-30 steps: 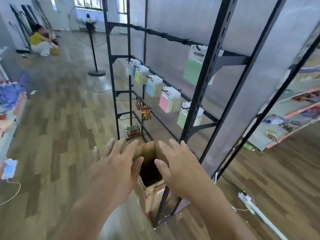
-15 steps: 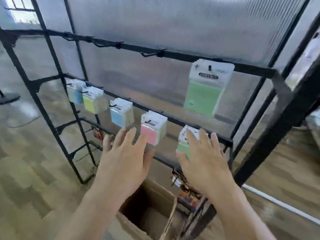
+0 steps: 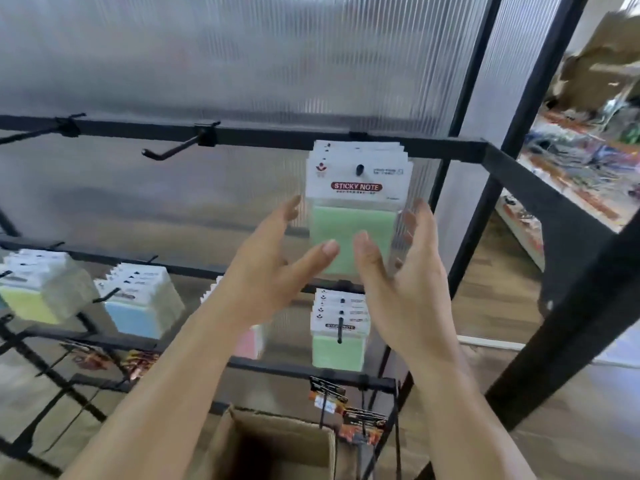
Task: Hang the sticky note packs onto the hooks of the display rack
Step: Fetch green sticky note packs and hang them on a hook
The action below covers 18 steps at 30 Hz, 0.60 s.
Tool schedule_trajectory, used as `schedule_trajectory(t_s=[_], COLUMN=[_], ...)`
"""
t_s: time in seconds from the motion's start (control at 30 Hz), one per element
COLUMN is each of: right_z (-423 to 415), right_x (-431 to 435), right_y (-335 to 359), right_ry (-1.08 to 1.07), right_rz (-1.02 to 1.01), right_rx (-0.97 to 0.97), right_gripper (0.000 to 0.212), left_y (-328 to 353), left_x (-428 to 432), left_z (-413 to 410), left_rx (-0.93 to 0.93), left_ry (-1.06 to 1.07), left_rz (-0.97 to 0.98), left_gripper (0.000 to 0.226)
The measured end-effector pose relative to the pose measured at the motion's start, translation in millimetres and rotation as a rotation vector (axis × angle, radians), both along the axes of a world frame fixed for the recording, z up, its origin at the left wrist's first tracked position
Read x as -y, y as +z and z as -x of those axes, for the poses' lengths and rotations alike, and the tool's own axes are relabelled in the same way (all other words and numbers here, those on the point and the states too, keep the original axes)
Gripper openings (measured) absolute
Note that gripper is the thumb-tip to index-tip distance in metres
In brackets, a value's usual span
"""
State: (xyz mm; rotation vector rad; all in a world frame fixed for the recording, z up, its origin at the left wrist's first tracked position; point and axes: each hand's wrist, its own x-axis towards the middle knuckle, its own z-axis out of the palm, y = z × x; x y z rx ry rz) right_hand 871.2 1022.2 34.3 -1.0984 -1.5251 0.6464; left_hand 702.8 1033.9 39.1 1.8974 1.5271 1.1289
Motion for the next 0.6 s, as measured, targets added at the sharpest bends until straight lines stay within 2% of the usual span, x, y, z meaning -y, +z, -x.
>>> schedule_trajectory(t_s=[0.1, 0.27, 0.47, 0.6], right_z=[5.0, 4.9, 7.3, 12.5], right_x=[-11.0, -26.4, -27.6, -13.5], right_y=[9.7, 15.8, 15.0, 15.7], right_ry=[0.128, 0.195, 0.230, 0.218], right_rz=[-0.003, 0.026, 0.095, 0.084], right_rx=[-0.136, -0.194, -0.270, -0.349], right_gripper=[0.061, 0.051, 0.042, 0.052], left_y=[3.0, 10.9, 8.0, 9.0], left_x=[-22.5, -43.4, -46.5, -34.0], left_z=[6.9, 7.4, 6.0, 5.9], left_rx=[0.185, 0.353, 0.435, 0.524], left_ry=[-0.141, -0.390, -0.448, -0.489], left_rz=[0.072, 0.138, 0.160, 0.176], left_gripper=[0.110, 0.084, 0.070, 0.070])
